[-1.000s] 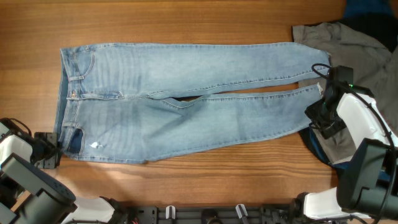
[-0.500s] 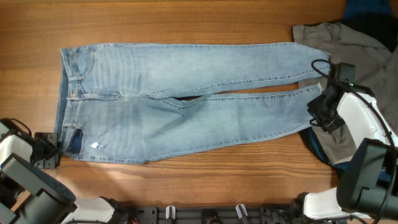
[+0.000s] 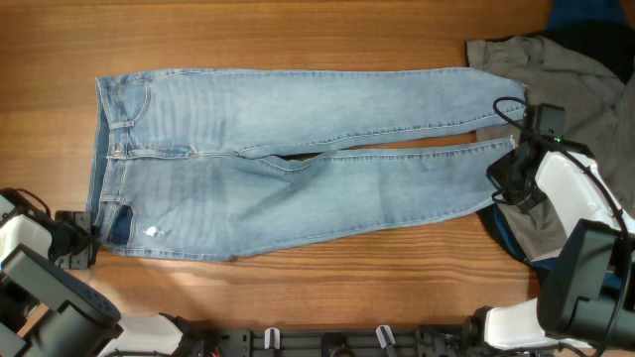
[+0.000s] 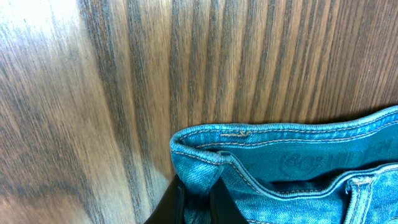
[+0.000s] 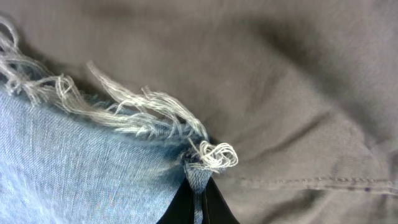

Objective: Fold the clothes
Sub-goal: 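Grasp the lower leg hem with the right gripper, then lift the lower leg over the upper leg with the right gripper, then stretch the stacked legs between both grippers, pulling right gripper outward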

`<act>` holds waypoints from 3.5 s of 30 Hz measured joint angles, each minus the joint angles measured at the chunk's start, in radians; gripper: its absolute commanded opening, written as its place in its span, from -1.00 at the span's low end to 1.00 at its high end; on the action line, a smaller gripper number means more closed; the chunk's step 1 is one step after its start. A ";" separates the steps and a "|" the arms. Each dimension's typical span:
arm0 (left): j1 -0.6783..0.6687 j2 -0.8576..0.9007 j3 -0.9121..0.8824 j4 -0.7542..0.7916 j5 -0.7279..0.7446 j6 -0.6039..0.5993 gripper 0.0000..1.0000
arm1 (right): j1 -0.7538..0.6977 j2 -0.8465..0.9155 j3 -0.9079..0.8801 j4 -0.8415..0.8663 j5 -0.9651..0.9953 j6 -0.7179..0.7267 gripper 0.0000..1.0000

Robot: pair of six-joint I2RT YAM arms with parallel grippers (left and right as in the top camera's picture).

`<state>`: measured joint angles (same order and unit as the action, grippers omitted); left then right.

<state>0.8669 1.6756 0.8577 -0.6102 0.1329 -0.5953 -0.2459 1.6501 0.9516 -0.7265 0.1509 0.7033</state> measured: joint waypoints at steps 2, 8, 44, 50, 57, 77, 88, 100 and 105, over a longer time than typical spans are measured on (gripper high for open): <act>0.000 -0.001 0.000 0.000 0.003 0.000 -0.92 | 0.000 -0.002 0.035 -0.072 -0.016 -0.040 -0.92; 0.000 -0.032 0.029 -0.164 0.040 0.026 -0.92 | -0.014 -0.099 0.281 -0.264 -0.041 -0.123 -0.92; -0.094 -0.114 0.595 -0.488 0.031 0.070 -0.92 | -0.175 -0.115 0.486 -0.370 -0.288 -0.407 -0.92; -0.168 -0.039 0.595 -0.368 0.014 0.067 -0.92 | -0.130 0.009 0.486 -0.241 -0.289 -0.414 -0.91; -0.188 0.083 0.595 -0.294 0.014 0.066 -0.92 | -0.106 0.093 0.486 -0.096 -0.328 -0.413 -0.91; -0.192 0.148 0.595 -0.138 0.006 0.066 -0.92 | -0.039 0.179 0.511 -0.156 -0.285 -0.315 -0.92; -0.192 0.148 0.595 -0.121 0.007 0.066 -0.92 | -0.036 0.171 0.677 -0.333 -0.281 -0.284 -0.92; -0.195 0.148 0.595 -0.117 0.013 0.066 -0.92 | -0.033 0.218 0.677 -0.345 -0.237 -0.243 -0.92; -0.199 0.148 0.595 -0.113 0.016 0.066 -0.92 | -0.028 0.294 0.678 -0.254 -0.251 -0.243 -0.91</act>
<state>0.6682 1.8233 1.4525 -0.7227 0.1486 -0.5289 -0.2741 1.9446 1.6291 -0.9810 -0.1005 0.4606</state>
